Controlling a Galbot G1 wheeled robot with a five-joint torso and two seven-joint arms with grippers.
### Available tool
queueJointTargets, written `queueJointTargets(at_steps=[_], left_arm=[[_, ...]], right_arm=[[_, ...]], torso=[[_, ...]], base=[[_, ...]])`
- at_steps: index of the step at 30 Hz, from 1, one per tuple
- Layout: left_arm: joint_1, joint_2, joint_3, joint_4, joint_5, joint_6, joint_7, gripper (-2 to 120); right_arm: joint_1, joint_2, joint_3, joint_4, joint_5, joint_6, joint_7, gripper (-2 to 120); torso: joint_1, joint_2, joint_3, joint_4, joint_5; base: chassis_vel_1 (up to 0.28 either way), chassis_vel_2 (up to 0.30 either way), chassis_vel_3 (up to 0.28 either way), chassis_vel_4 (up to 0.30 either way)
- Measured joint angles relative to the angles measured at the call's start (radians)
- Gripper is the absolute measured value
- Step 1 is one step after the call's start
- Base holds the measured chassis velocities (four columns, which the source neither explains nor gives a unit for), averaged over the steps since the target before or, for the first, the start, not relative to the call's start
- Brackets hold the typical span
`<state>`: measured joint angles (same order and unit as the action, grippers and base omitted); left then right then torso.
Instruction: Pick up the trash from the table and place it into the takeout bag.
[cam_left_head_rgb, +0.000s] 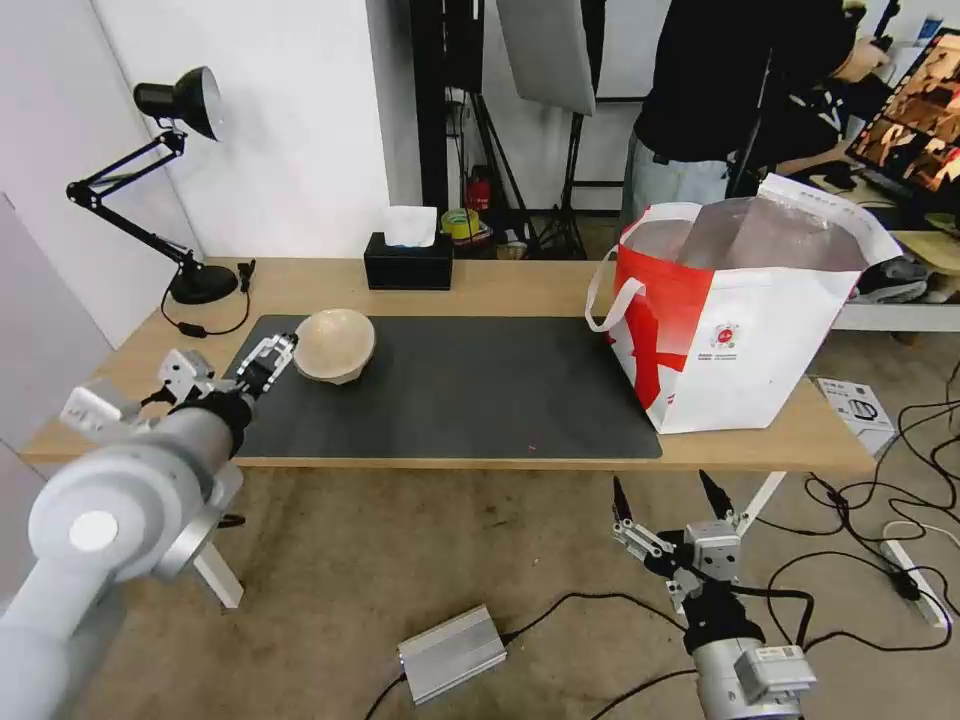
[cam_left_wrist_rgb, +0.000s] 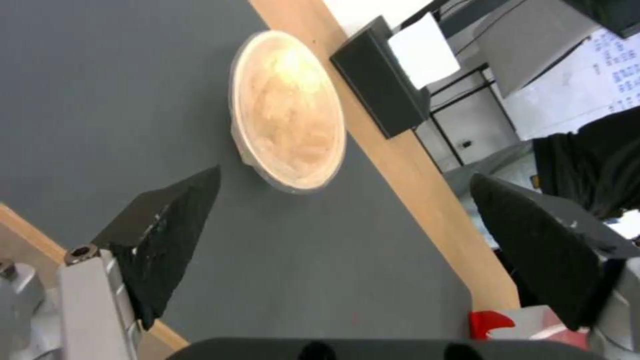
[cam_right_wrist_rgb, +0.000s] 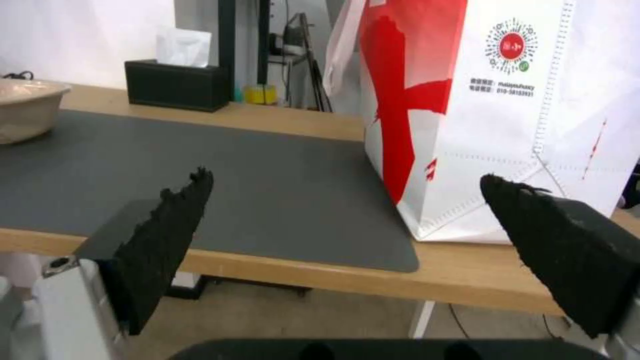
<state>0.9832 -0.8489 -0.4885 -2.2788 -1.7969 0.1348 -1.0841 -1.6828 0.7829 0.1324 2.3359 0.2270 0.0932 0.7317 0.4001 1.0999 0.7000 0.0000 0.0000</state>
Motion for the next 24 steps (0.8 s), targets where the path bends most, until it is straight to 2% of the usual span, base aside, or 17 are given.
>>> queueJointTargets(at_steps=[12, 24], left_arm=[[-0.078, -0.012, 0.053, 0.083, -0.021, -0.001, -0.017, 100], [-0.184, -0.041, 0.098, 0.214, -0.033, 0.004, -0.02, 100]], right_arm=[[0.0, 0.0, 0.0, 0.0, 0.0, 0.0, 0.0, 100], [0.0, 0.0, 0.0, 0.0, 0.0, 0.0, 0.0, 100]], torso=[[0.0, 0.0, 0.0, 0.0, 0.0], [0.0, 0.0, 0.0, 0.0, 0.0]], base=[[0.0, 0.0, 0.0, 0.0], [0.0, 0.0, 0.0, 0.0]])
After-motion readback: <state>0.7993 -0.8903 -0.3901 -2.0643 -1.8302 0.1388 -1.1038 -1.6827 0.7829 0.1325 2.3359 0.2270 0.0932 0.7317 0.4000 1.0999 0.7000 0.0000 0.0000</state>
